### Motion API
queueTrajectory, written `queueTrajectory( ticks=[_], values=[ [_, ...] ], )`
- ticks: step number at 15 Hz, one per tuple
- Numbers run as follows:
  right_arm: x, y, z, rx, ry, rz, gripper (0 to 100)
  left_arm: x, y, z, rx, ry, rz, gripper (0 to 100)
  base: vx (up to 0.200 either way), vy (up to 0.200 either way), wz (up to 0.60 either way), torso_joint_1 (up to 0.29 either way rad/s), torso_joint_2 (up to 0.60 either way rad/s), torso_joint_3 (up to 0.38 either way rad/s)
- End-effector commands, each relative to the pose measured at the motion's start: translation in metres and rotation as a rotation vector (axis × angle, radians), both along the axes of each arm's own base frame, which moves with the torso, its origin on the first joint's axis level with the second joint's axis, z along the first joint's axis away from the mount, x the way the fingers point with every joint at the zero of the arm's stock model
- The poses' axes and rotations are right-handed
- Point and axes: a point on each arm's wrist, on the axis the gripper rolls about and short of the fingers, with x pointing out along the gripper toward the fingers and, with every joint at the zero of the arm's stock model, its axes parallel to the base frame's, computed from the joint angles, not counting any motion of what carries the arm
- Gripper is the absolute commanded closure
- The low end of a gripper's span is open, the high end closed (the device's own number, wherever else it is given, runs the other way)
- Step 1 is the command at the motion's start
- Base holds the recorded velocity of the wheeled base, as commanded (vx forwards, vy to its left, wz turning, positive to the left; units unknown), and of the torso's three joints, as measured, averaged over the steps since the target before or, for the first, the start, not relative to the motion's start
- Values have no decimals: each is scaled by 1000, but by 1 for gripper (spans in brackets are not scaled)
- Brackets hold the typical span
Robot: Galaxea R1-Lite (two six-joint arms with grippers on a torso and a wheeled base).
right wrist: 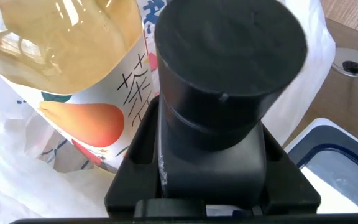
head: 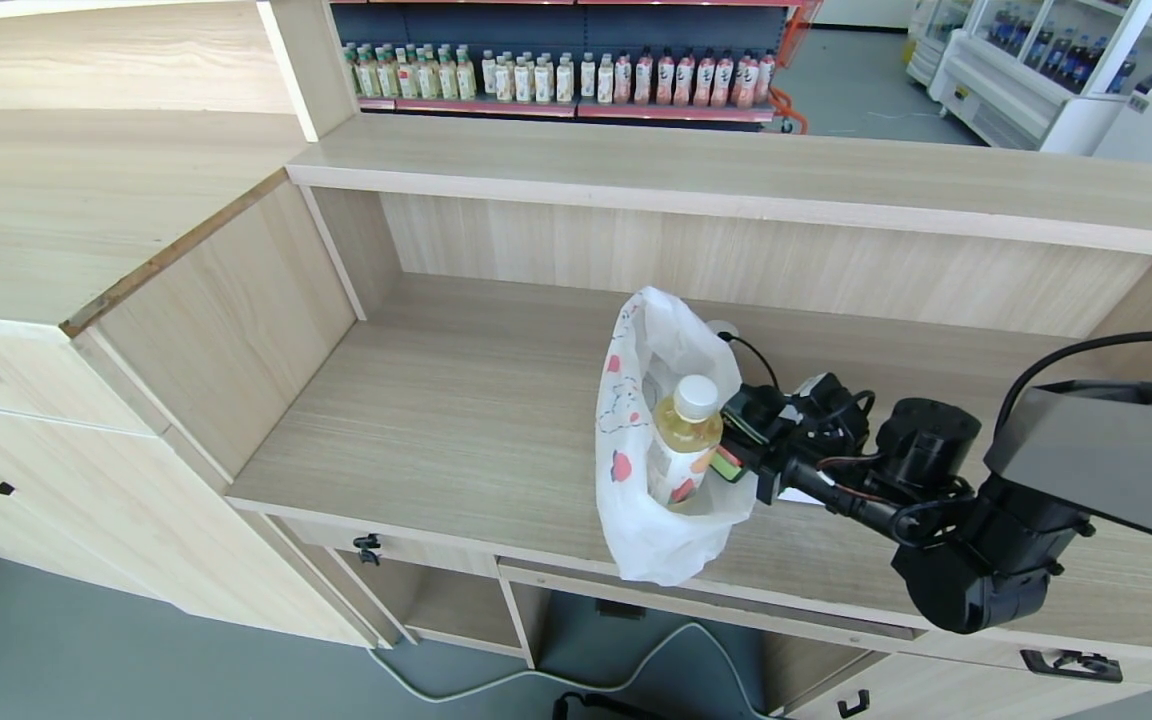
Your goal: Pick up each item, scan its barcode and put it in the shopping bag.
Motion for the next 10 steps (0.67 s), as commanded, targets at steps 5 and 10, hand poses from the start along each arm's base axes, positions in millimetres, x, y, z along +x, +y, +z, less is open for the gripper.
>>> queueTrajectory(
  ticks=[5,10],
  values=[
    [-1,0,2,0,-5,3,100,0,0,0,-1,0,0,0,0,0,0,0,0,0],
    [-1,0,7,4,-17,0,0,0,0,0,-1,0,0,0,0,0,0,0,0,0]
  ],
)
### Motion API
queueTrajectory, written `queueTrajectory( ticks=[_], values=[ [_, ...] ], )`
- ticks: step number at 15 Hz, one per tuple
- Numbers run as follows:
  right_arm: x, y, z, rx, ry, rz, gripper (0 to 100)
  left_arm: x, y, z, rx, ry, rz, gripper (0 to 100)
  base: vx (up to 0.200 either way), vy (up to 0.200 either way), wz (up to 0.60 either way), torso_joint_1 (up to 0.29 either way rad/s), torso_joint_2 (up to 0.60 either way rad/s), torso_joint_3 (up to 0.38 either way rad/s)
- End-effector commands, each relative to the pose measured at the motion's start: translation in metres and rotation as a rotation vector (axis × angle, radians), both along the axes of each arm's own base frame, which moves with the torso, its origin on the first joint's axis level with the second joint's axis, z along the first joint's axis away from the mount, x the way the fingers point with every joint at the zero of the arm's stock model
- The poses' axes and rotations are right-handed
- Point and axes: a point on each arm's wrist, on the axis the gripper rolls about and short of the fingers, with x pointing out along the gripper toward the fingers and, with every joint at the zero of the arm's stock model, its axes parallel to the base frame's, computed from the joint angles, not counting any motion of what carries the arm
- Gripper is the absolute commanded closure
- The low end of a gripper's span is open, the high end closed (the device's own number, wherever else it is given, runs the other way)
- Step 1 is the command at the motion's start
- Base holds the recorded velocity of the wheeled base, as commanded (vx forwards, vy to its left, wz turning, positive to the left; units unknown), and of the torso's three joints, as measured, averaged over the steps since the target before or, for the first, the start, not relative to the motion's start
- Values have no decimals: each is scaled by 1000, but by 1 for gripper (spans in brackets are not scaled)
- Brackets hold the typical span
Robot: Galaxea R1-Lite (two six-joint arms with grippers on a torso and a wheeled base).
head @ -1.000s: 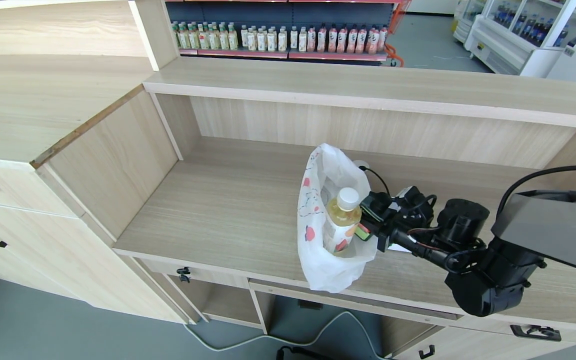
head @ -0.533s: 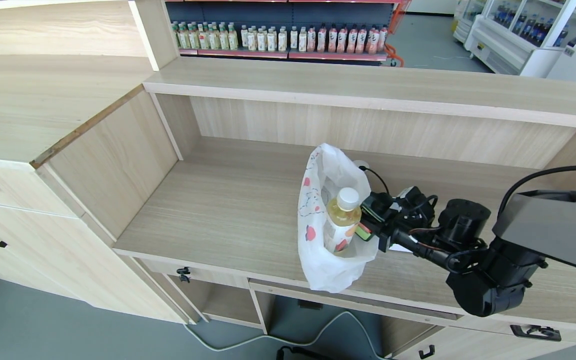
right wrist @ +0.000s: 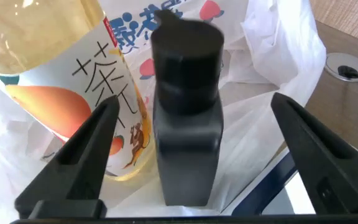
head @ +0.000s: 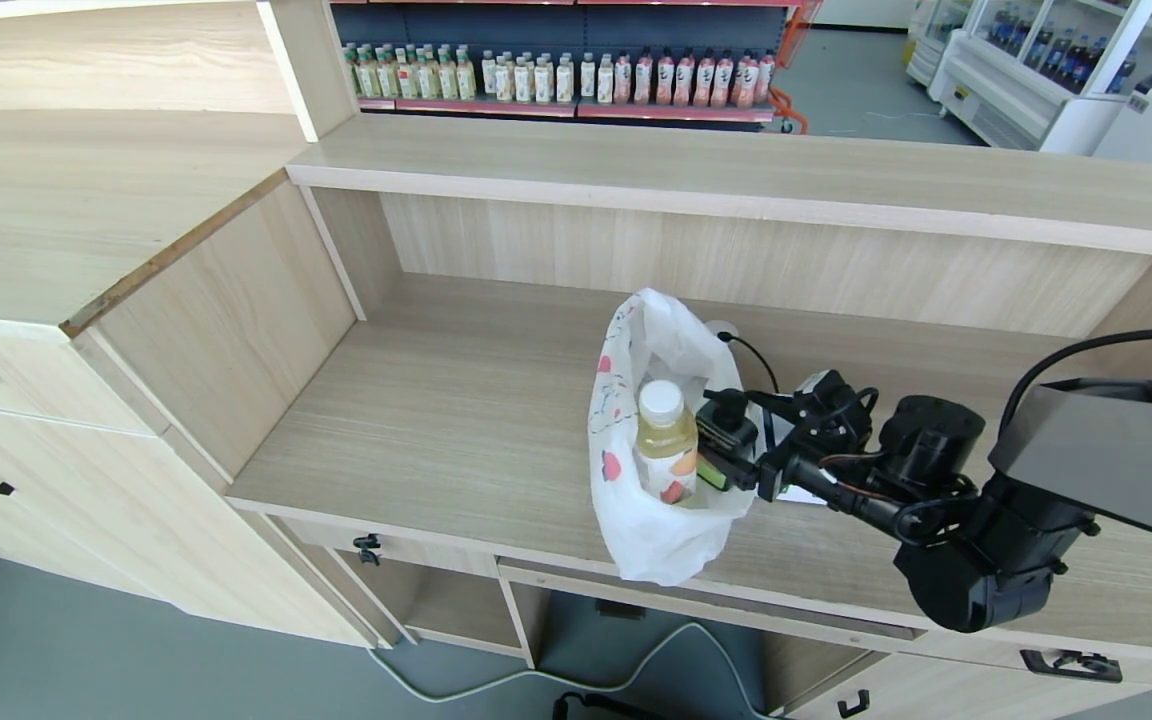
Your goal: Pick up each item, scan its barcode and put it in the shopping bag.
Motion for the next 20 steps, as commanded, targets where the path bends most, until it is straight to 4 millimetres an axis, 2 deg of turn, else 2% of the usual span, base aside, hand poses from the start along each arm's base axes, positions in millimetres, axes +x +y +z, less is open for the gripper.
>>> queueTrajectory(
  ticks=[1,4,5,6,8,10,11,12,13,14,17,20],
  values=[
    [0,-1,6,3,-17,-3,0,0,0,0,0,0,0,0,0,0,0,0,0,0],
    [-4,-4,27,24,-63,-10,0,0,0,0,0,0,0,0,0,0,0,0,0,0],
    [-8,-6,42,31,-93,-13,0,0,0,0,0,0,0,0,0,0,0,0,0,0],
    [-18,-14,73,42,-123,-26,0,0,0,0,0,0,0,0,0,0,0,0,0,0],
    [-39,-29,107,43,-125,-55,0,0,0,0,0,0,0,0,0,0,0,0,0,0],
    [-79,-57,133,33,-104,-123,0,0,0,0,0,0,0,0,0,0,0,0,0,0],
    [-112,-71,140,22,-75,-165,0,0,0,0,0,0,0,0,0,0,0,0,0,0],
    [-124,-76,139,17,-62,-181,0,0,0,0,0,0,0,0,0,0,0,0,0,0],
    [-152,-89,134,-9,-58,-236,0,0,0,0,0,0,0,0,0,0,0,0,0,0],
    [-164,-100,133,-45,-77,-295,0,0,0,0,0,0,0,0,0,0,0,0,0,0],
    [-187,-139,134,-224,-55,-574,0,0,0,0,0,0,0,0,0,0,0,0,0,0],
    [-200,-149,135,-248,-32,-676,0,0,0,0,0,0,0,0,0,0,-200,1,-1,2]
  ],
)
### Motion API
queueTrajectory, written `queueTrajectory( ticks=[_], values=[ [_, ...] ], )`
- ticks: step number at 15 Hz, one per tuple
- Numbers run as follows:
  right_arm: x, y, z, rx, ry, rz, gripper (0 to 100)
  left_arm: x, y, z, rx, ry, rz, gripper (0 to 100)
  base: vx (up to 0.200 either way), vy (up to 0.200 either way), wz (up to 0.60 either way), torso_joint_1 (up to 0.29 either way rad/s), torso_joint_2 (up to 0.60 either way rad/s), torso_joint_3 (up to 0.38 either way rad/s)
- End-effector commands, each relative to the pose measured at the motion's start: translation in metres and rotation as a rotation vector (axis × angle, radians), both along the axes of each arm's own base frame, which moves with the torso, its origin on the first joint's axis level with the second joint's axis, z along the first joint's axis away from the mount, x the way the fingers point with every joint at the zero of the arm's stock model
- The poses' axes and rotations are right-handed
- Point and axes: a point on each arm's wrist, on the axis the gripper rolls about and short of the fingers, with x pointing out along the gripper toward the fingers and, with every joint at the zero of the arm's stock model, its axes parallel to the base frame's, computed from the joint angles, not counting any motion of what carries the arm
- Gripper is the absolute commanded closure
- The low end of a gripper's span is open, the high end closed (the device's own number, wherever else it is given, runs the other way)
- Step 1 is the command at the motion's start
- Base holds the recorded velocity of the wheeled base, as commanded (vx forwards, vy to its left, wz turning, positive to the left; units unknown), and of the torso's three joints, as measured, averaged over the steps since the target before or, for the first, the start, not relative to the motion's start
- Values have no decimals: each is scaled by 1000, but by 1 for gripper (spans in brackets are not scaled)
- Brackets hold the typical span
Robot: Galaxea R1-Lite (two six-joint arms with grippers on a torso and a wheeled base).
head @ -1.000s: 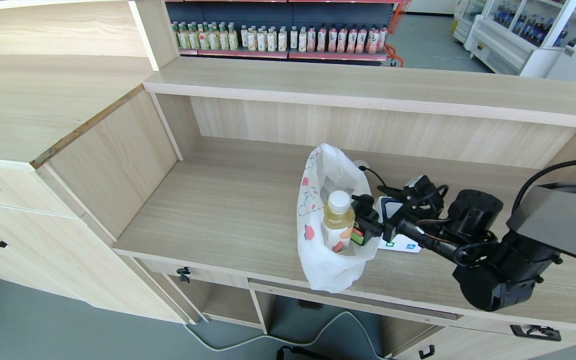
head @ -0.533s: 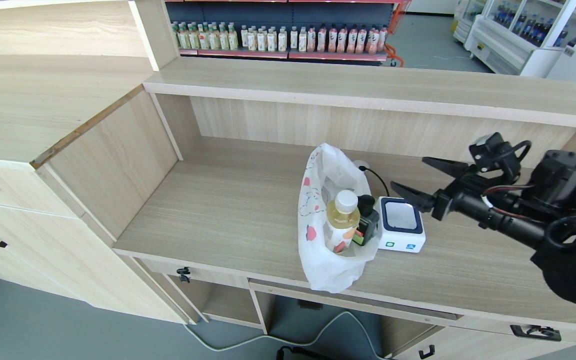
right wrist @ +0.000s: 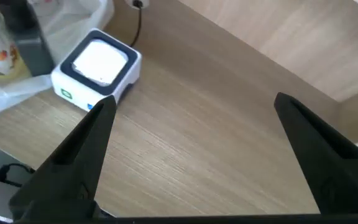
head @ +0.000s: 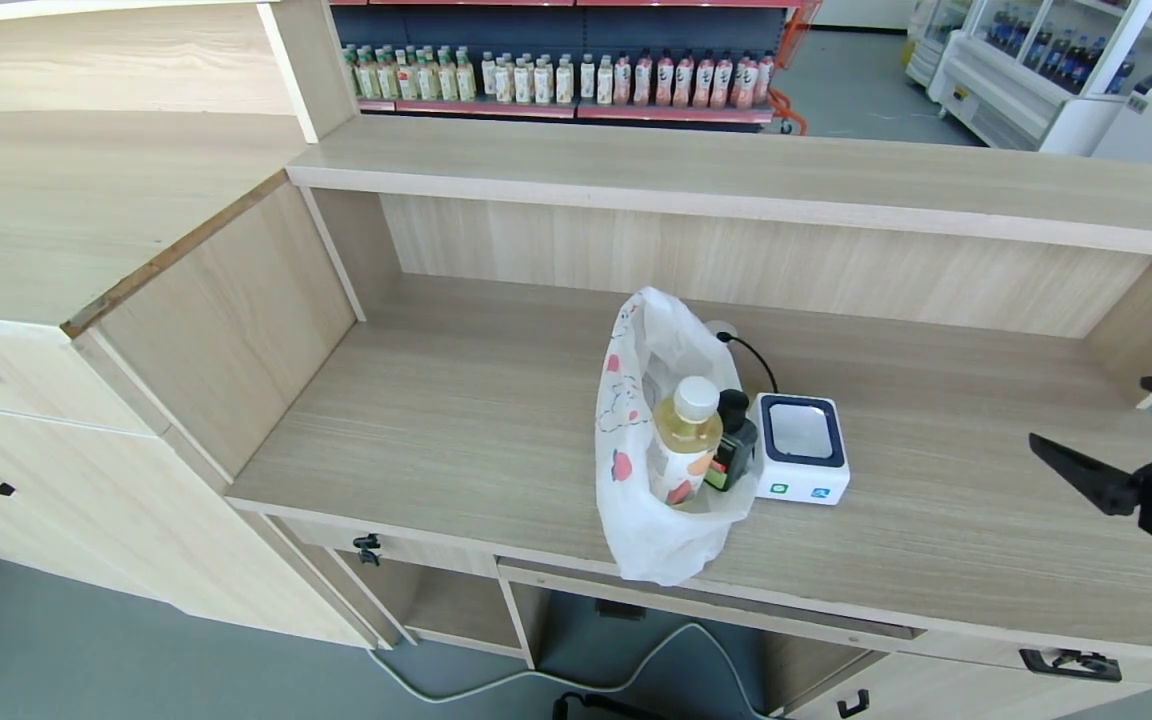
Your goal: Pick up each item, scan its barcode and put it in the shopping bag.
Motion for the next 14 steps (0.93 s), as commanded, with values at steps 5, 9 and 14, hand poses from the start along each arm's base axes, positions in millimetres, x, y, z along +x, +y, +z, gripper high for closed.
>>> queueTrajectory(
  ticks=[5,9,14],
  values=[
    [-21,-2,12,82,-38,-113,0,0,0,0,0,0,0,0,0,0,-240,0,-1,1],
    [-39,0,1,227,-12,-209,0,0,0,0,0,0,0,0,0,0,0,0,0,0],
    [-128,33,-53,350,-22,-333,0,0,0,0,0,0,0,0,0,0,0,0,0,0]
  ],
)
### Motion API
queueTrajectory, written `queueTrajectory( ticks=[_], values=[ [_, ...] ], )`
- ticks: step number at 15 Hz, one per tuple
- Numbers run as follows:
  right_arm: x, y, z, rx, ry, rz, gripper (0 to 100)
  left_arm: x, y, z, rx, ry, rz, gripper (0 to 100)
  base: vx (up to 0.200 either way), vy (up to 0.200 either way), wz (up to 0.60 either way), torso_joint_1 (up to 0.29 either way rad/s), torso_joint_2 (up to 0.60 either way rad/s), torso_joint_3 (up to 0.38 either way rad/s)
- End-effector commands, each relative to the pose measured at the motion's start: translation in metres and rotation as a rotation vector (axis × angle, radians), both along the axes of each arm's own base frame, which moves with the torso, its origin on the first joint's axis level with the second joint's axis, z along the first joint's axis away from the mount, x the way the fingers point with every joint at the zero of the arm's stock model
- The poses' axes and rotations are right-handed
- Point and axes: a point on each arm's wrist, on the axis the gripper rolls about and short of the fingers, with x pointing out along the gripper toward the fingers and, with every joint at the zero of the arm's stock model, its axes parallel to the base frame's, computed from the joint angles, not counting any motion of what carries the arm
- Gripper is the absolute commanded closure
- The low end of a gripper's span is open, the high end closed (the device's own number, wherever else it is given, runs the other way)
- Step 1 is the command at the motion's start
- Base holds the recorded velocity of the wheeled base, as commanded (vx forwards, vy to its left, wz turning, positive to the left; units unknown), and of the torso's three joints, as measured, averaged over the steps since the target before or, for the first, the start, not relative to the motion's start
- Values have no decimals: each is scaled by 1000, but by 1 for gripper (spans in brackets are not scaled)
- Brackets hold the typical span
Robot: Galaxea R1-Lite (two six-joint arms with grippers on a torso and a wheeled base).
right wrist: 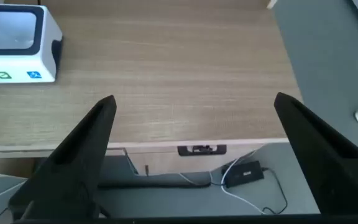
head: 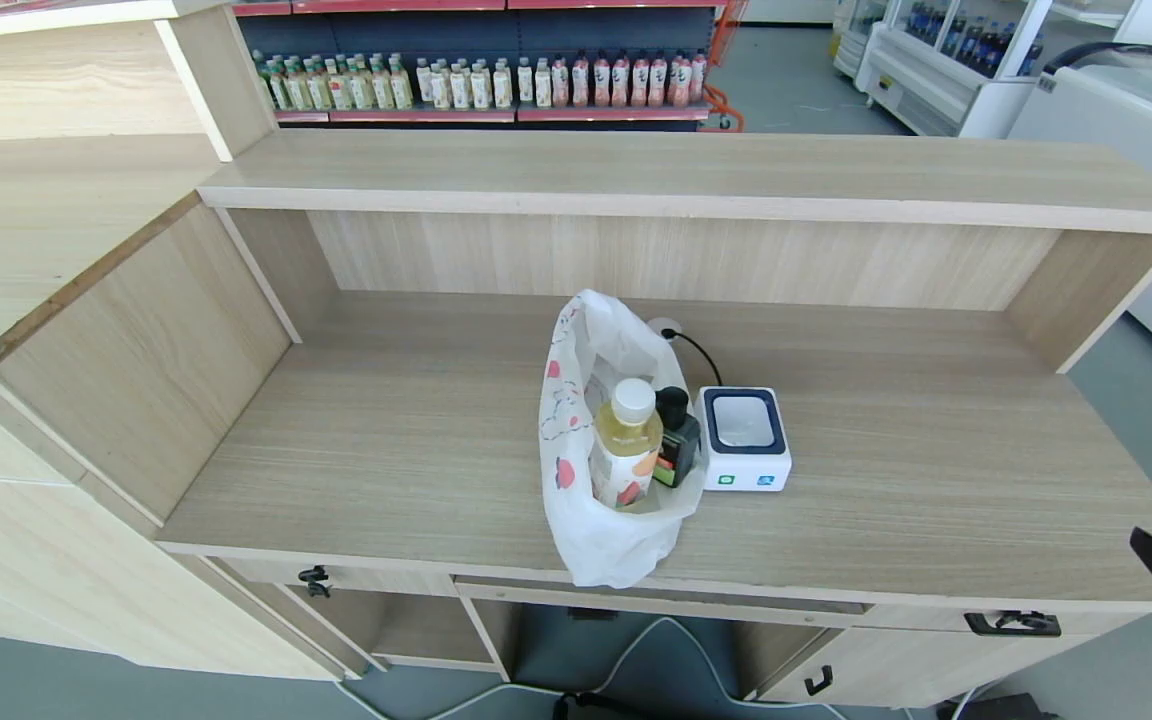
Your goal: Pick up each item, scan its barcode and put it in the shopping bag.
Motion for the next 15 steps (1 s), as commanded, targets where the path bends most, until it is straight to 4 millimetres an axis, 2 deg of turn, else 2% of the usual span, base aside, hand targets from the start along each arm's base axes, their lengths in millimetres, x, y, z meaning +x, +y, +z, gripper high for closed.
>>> queueTrajectory(
  ticks=[1,3,5,7,15],
  values=[
    [-59,21,-23,46,-86,36,0,0,0,0,0,0,0,0,0,0,0,0,0,0],
    [-91,25,-43,72,-107,88,0,0,0,0,0,0,0,0,0,0,0,0,0,0],
    [-109,26,-64,78,-103,118,0,0,0,0,0,0,0,0,0,0,0,0,0,0],
    [-116,25,-71,92,-133,169,0,0,0,0,0,0,0,0,0,0,0,0,0,0],
    [-117,25,-71,129,-149,162,0,0,0,0,0,0,1,0,0,0,0,0,0,0]
  ],
)
